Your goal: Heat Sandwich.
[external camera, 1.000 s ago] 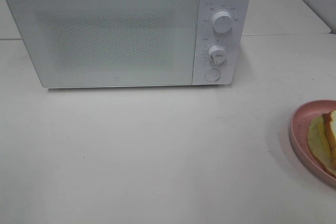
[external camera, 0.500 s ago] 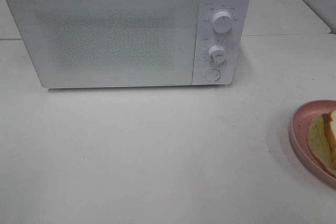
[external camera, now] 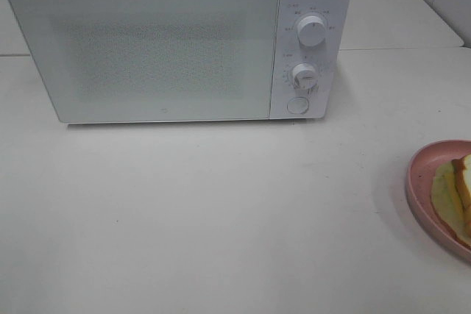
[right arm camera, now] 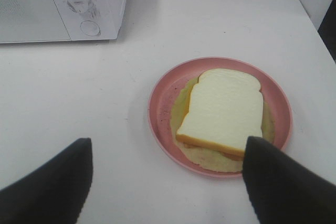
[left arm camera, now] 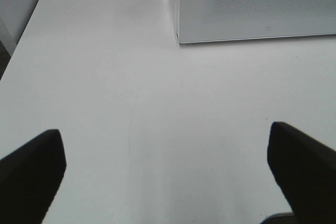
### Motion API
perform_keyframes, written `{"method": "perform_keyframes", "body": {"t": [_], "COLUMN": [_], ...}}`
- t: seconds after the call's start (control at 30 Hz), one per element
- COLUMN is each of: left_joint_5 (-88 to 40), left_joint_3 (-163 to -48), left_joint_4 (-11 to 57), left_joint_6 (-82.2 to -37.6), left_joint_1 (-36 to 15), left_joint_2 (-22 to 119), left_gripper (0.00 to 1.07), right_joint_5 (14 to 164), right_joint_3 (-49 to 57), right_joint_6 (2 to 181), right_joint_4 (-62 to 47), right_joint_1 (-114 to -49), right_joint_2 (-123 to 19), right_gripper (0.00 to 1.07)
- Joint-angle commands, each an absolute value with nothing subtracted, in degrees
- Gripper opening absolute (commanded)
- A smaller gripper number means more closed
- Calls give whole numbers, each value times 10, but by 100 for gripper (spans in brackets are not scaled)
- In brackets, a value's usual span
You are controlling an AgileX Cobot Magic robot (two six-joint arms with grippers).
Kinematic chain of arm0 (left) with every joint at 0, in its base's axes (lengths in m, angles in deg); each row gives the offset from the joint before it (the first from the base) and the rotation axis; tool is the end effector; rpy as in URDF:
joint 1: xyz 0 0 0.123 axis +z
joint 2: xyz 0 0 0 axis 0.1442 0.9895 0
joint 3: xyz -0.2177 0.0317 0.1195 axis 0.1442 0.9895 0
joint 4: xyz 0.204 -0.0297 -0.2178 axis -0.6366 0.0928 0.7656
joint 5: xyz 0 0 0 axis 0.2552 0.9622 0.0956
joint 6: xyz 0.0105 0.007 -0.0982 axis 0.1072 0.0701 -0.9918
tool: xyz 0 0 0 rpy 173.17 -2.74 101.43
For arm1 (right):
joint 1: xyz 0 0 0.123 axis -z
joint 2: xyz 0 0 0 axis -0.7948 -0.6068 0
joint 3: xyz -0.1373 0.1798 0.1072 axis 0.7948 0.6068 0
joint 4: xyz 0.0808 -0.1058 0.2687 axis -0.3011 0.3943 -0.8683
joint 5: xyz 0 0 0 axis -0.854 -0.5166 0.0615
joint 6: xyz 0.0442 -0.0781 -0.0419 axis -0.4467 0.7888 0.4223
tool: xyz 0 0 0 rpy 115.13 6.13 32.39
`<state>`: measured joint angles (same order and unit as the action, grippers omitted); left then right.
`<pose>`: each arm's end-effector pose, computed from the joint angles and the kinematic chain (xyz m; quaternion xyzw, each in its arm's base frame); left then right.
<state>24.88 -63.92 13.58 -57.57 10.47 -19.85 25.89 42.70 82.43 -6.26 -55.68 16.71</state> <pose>0.0804 -0.0044 0.2989 0.0301 0.8462 -0.0056 0.5321 0.0794 0.0029 0.3014 0.0125 0.8448 0.0286 0.5342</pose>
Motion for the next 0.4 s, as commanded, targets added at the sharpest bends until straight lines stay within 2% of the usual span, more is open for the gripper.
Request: {"method": "perform_keyframes", "body": {"t": [0.03,0.4], "left_joint_5": [242,242], "left_joint_3": [-636,-636], "left_joint_4": [140,140], "left_joint_6": [-577,-577], "left_joint_1": [100,100], "left_joint_2": [-214,-214], "left_gripper": [101,101], "right_joint_5": [261,261], "right_joint_3": [428,428], "right_joint_6": [831,831], "right_joint_4": [-64,-64], "right_joint_1": [-552,-552], "right_joint_2": [182,182], "right_gripper": [76,76]}}
